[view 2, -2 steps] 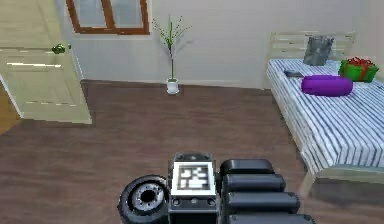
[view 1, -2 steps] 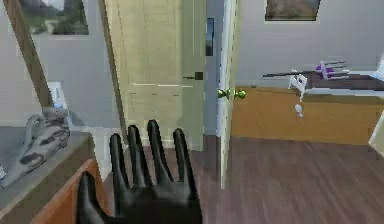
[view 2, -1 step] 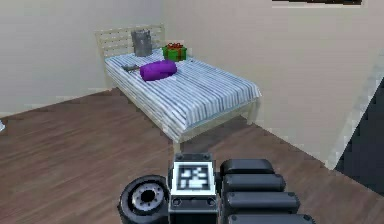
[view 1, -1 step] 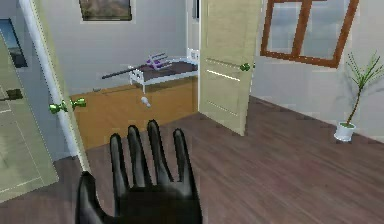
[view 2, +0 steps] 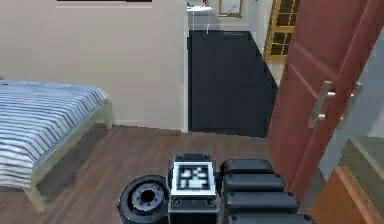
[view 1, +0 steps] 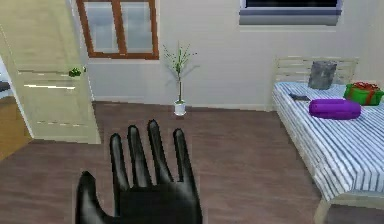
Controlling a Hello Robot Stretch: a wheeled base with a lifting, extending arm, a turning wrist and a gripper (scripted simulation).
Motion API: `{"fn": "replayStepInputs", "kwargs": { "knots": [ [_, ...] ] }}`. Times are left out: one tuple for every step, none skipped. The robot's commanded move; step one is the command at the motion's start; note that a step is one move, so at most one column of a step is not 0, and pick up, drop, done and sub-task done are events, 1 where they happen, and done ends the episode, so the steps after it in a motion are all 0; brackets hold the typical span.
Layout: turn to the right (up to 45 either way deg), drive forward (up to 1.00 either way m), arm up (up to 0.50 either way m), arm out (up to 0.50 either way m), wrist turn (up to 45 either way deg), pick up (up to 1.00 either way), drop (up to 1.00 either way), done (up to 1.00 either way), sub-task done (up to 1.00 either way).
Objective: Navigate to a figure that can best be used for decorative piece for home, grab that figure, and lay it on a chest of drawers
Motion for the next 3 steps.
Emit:
{"fn": "replayStepInputs", "kwargs": {
  "knots": [
    [12.0,0.0,0.0,0.0,0.0,0.0,0.0,0.0,0.0],
    [3.0,0.0,0.0,0.0,0.0,0.0,0.0,0.0,0.0],
    [-45.0,0.0,0.0,0.0,0.0,0.0,0.0,0.0,0.0]
  ]
}}
